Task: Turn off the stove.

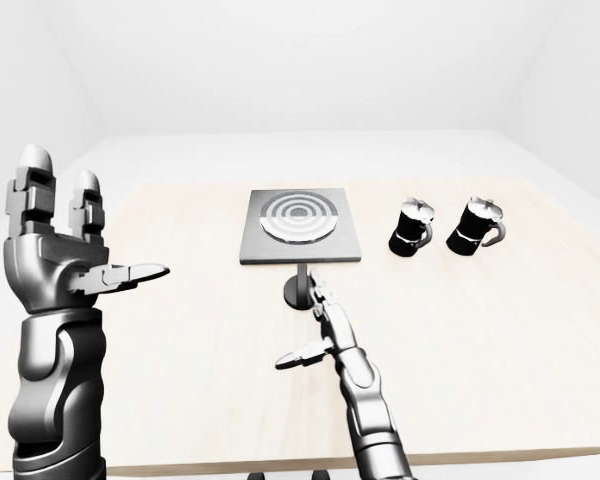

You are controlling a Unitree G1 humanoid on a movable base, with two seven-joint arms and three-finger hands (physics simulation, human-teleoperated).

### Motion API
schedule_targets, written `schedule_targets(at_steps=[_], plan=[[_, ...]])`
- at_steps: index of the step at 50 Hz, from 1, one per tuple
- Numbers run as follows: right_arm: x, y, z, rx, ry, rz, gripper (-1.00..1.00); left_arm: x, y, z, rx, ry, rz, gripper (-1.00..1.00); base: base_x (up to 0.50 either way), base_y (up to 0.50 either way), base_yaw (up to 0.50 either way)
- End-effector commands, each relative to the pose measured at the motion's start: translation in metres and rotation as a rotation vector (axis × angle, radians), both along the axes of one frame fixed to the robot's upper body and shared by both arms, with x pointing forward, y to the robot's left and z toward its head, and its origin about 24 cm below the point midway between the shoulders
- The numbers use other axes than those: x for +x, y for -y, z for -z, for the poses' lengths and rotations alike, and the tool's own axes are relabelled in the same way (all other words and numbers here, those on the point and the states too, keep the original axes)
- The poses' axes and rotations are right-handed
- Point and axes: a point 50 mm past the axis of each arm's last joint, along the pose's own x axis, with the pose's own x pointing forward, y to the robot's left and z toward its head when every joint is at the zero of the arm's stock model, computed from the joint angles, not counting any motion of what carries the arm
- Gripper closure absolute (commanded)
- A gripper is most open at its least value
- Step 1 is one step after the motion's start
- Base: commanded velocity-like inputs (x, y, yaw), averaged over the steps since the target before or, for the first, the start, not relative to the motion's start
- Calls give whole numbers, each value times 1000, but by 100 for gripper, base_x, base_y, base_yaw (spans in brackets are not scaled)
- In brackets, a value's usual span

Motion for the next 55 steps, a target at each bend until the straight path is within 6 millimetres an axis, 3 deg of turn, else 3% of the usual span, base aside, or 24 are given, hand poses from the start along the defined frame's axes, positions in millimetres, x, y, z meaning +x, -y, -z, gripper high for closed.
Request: schedule_targets(at_steps=[1,10,16,32,37,40,46,55], plan=[[1,-5,2,0,-11,-18,-100,1,-1,-1,-2,4,-4,-98,0,0,0],[-2,-16,2,3,-7,-50,-100,1,-2,-1,-2,1,-6,-97,0,0,0],[-2,-12,6,4,-28,-40,-100,2,-5,1,-1,-10,-14,-98,0,0,0],[4,-29,-8,5,30,-102,-100,1,-6,2,-7,-13,-19,-98,0,0,0],[19,-31,-20,-14,74,-130,-100,1,-6,4,-10,-22,-22,-98,0,0,0],[40,-31,-40,-20,138,-140,-100,1,-6,5,-12,-22,-20,-98,0,0,0],[66,-35,-58,-35,172,-151,-100,2,-7,5,-12,-26,-25,-98,0,0,0],[94,-18,-78,-77,190,-111,-100,3,-11,6,-16,-34,-39,-98,0,0,0]])
